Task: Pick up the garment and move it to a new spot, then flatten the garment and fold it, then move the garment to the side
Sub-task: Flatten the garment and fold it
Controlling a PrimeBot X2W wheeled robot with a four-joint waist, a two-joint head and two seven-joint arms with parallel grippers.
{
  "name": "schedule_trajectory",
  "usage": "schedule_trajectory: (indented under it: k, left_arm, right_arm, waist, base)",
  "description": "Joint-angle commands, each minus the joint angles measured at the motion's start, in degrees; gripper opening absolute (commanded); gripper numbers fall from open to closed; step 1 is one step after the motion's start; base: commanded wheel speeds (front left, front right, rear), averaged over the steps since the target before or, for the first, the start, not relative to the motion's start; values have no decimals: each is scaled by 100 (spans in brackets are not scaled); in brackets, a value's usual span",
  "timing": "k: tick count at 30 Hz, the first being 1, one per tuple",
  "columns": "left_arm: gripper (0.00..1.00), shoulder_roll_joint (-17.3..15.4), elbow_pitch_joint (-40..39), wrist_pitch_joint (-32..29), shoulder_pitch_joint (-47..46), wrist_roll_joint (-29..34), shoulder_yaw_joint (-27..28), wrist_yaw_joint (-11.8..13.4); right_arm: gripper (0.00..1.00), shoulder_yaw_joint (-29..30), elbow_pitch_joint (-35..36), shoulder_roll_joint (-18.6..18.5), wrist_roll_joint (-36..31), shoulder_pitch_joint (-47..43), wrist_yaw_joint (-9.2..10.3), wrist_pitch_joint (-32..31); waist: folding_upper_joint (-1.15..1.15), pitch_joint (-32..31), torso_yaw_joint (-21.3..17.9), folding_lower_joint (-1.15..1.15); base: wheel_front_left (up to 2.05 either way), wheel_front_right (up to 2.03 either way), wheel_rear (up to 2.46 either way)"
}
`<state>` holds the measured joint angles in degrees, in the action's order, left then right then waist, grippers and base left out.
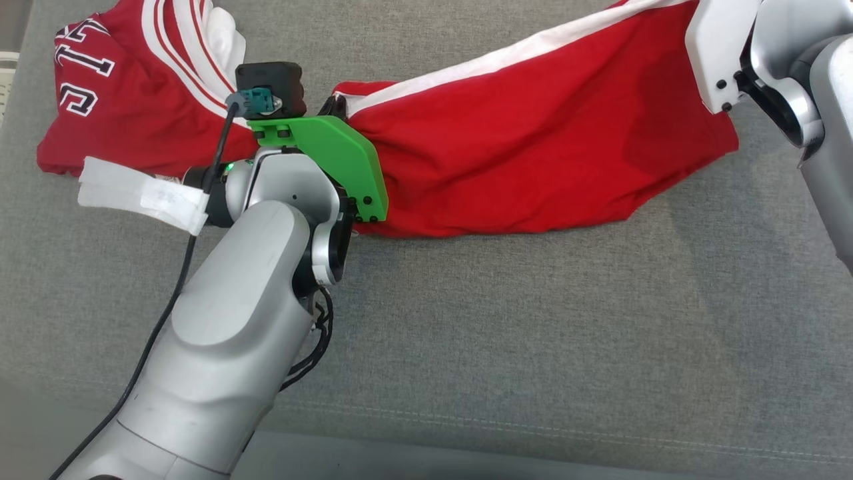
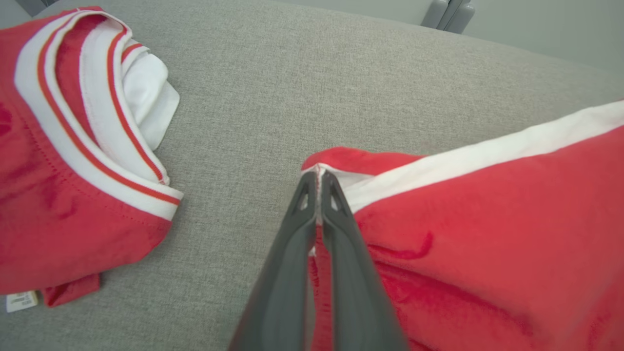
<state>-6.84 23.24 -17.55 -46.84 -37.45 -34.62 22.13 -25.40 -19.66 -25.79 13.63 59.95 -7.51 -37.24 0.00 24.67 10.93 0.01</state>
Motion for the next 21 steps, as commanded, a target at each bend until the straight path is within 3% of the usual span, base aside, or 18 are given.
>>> schedule_trajectory:
  k: [1, 2, 3, 4, 5, 13, 21]
  left_arm:
    - [0, -1, 51, 34, -115, -36, 32, 4]
    - [0, 4, 96, 59, -130, -30, 33, -4]
    - [9, 12, 152, 91, -149, -26, 38, -11]
    - [47, 23, 206, 119, -168, -23, 35, -27]
    - [100, 30, 238, 163, -184, -11, 17, -61]
    - [100, 36, 476, 455, -274, -44, -37, -378]
    - [100, -329, 149, 1121, 88, 145, -244, -911]
  right_arm:
    - [0, -13, -66, 24, -15, 52, 4, 84]
    - [0, 6, -157, 51, -14, 98, 4, 196]
    - [0, -8, -280, 68, -31, 126, 4, 259]
    - [30, -26, -382, 85, -47, 150, 4, 321]
    - [100, 0, -465, 130, -46, 184, 4, 423]
    - [100, -24, -975, 301, -12, 258, 4, 852]
    - [100, 276, -969, 309, 118, -284, 4, 1000]
  waist:
    - [0, 24, 24, -1]
    - [0, 37, 33, -1]
    - [0, 47, 41, -1]
    - [0, 54, 49, -1]
    - [0, 62, 55, -1]
    - [0, -59, 75, -1]
    - [0, -567, 7, -1]
  base:
    - [0, 0, 0]
    - [0, 0, 0]
    - [0, 0, 0]
    - [0, 0, 0]
    - [0, 0, 0]
    - [0, 0, 0]
    - [0, 0, 0]
